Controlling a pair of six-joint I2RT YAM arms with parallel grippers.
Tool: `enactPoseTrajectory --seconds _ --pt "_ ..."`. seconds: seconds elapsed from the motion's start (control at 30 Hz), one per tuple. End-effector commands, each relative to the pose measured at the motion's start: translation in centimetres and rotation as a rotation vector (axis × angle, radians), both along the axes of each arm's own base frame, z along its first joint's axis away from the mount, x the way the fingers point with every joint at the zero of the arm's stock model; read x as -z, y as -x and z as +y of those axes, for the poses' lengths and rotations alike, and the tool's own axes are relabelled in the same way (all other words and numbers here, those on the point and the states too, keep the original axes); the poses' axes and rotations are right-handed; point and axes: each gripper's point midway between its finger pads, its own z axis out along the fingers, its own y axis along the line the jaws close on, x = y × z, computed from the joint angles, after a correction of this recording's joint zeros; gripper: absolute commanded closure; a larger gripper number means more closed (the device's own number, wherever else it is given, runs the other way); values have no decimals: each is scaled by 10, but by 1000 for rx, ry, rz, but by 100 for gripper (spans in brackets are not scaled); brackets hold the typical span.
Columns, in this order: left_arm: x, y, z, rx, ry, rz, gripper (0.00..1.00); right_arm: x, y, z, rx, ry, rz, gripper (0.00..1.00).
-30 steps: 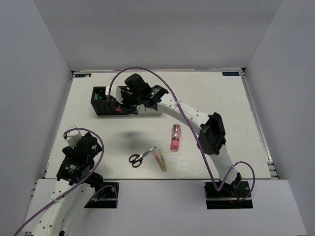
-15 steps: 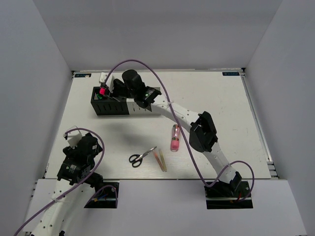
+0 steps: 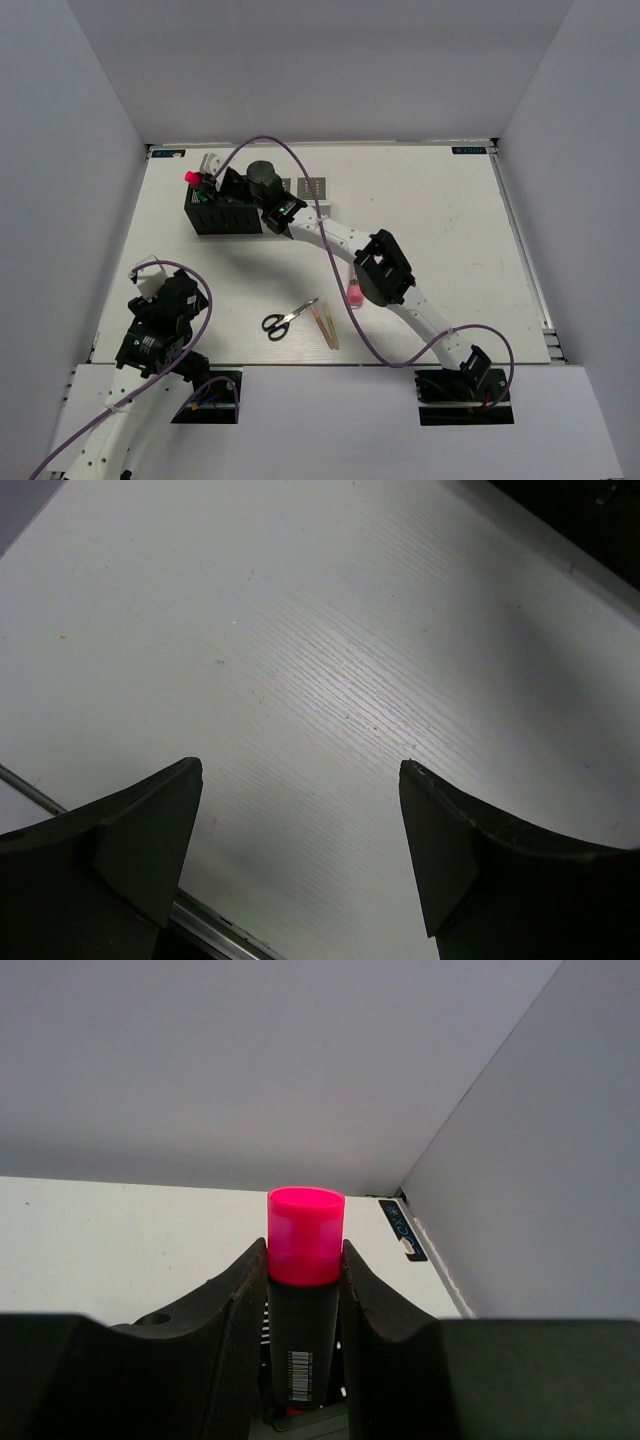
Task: Sort the stationery into containers
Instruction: Place the pen in the storage box.
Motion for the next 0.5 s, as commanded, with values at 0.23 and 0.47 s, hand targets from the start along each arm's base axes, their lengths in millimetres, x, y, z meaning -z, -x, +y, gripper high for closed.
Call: enactPoseTrajectory --seconds 0.23,0.47 --pt "3 -2 0 4 -8 21 10 -39 -22 -9 54 -246 -56 100" --pt "6 -1 0 3 -9 35 10 -13 -34 -12 73 -222 12 100"
